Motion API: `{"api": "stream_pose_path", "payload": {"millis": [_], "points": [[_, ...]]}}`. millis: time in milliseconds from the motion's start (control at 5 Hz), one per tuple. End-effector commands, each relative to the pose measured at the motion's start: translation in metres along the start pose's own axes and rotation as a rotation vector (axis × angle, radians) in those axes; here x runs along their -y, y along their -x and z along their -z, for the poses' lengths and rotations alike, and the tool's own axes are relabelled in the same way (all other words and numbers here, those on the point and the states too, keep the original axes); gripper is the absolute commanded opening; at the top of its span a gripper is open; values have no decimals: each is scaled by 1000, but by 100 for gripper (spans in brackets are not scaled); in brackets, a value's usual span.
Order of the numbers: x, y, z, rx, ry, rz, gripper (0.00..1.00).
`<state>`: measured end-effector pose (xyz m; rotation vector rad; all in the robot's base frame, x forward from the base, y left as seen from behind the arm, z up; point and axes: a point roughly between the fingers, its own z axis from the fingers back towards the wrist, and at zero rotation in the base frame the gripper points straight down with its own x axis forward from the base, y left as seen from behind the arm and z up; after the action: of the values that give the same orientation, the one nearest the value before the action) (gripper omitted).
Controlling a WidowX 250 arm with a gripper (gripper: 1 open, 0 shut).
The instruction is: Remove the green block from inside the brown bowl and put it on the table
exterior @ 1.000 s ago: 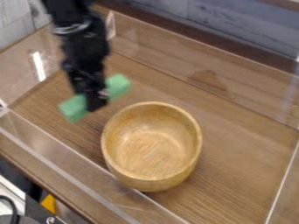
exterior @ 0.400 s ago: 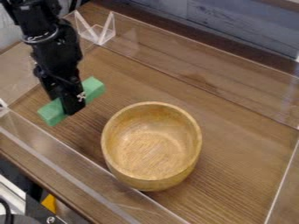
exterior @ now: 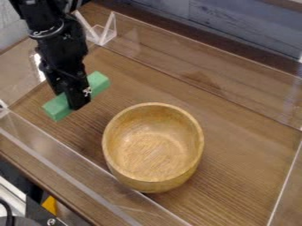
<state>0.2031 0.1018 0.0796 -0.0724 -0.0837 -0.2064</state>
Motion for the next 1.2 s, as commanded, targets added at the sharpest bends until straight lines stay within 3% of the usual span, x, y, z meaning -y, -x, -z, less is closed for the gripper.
{"api": "stream_pose_path", "payload": {"millis": [0,400,1000], "points": [[-8,0,0,21,-21,-11,0],[5,-9,14,27,-25,-85,0],[2,-20,7,40,-53,-171,0]]}}
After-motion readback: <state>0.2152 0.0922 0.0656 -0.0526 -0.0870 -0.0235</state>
